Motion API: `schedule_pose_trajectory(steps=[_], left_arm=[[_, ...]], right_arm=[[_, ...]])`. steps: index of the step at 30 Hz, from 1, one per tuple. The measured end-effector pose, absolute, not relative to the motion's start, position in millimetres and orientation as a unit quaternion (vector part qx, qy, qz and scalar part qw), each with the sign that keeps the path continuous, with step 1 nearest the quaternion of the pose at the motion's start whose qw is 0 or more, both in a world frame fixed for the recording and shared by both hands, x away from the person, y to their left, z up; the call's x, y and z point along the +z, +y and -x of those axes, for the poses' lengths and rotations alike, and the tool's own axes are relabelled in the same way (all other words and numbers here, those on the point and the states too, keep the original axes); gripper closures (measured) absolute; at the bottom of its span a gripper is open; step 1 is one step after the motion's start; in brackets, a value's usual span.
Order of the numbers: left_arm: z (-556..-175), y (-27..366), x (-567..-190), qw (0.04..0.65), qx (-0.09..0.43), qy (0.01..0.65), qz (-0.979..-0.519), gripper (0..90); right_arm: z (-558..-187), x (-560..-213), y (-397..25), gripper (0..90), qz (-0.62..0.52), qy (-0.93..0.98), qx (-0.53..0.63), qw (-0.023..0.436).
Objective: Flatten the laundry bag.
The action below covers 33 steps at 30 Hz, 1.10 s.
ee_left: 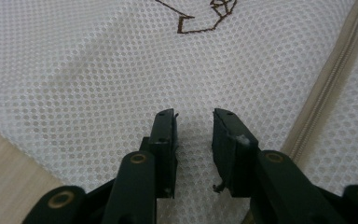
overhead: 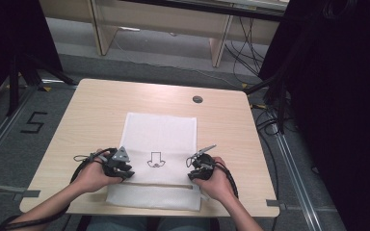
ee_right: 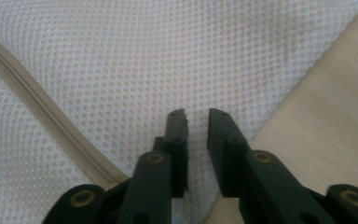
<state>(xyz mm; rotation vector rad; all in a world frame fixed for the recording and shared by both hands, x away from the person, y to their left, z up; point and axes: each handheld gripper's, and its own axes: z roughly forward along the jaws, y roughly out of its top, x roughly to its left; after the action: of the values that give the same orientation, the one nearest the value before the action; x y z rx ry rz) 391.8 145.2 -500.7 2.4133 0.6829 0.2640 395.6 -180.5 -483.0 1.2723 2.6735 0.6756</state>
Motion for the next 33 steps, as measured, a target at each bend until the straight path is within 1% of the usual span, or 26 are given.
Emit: schedule_pose_trajectory(steps=[2,4,6,8,10,12,13,14,17,18,19,20,24,25,26,29,31,33], left_arm=[[-390.8,145.2,-501.7,0.312,0.103,0.259,-0.908,67.1],[-390.6,145.1,-502.7,0.316,0.100,0.266,-0.905,65.3],[-391.7,145.8,-501.8,0.311,0.102,0.264,-0.907,64.6],[-391.7,145.9,-501.9,0.316,0.098,0.271,-0.904,63.4],[-392.5,146.5,-500.9,0.321,0.101,0.270,-0.902,61.0],[-391.3,145.1,-500.2,0.330,0.092,0.275,-0.898,58.5],[-392.4,145.2,-499.0,0.332,0.097,0.263,-0.901,57.3],[-391.4,144.0,-498.5,0.337,0.093,0.270,-0.897,55.9],[-390.7,140.8,-497.5,0.355,0.088,0.265,-0.892,50.0],[-390.1,139.9,-496.9,0.359,0.088,0.262,-0.891,48.5],[-389.4,138.7,-497.2,0.363,0.086,0.266,-0.889,47.3],[-390.6,138.7,-496.6,0.362,0.092,0.254,-0.892,46.3],[-388.8,137.4,-497.2,0.369,0.093,0.266,-0.885,44.1],[-387.8,137.3,-496.8,0.374,0.090,0.267,-0.883,43.9],[-388.2,137.9,-495.9,0.374,0.092,0.261,-0.885,43.5],[-388.3,139.1,-495.9,0.378,0.090,0.264,-0.883,42.2],[-388.1,139.9,-496.1,0.381,0.083,0.260,-0.883,41.5],[-387.0,139.9,-497.4,0.383,0.076,0.270,-0.880,41.0]], right_arm=[[-395.1,-480.8,-182.2,70.7,-0.411,0.878,0.236,0.071],[-392.8,-475.1,-184.9,66.5,-0.430,0.866,0.243,0.083],[-392.8,-471.9,-191.2,63.2,-0.425,0.862,0.260,0.092],[-392.1,-471.0,-199.3,63.1,-0.425,0.857,0.273,0.101],[-389.7,-470.4,-206.4,64.3,-0.437,0.849,0.280,0.097],[-388.3,-469.4,-212.6,65.3,-0.450,0.838,0.293,0.093],[-388.6,-469.0,-216.8,65.2,-0.445,0.840,0.295,0.099],[-387.5,-466.8,-218.5,65.0,-0.458,0.832,0.297,0.094],[-387.5,-468.2,-224.8,61.1,-0.466,0.822,0.311,0.104],[-386.8,-467.1,-226.1,59.3,-0.479,0.817,0.307,0.094],[-387.3,-468.4,-227.8,58.6,-0.476,0.818,0.308,0.093],[-387.6,-469.6,-228.7,58.1,-0.479,0.816,0.310,0.088],[-388.7,-470.9,-229.5,58.1,-0.476,0.812,0.323,0.095],[-387.8,-469.0,-229.6,58.1,-0.478,0.815,0.314,0.090],[-387.9,-469.3,-230.3,58.0,-0.468,0.822,0.309,0.096],[-386.3,-469.5,-228.1,57.9,-0.472,0.821,0.309,0.080],[-386.3,-469.9,-227.1,58.2,-0.469,0.820,0.318,0.083],[-385.6,-469.1,-226.2,58.9,-0.471,0.816,0.323,0.085]])
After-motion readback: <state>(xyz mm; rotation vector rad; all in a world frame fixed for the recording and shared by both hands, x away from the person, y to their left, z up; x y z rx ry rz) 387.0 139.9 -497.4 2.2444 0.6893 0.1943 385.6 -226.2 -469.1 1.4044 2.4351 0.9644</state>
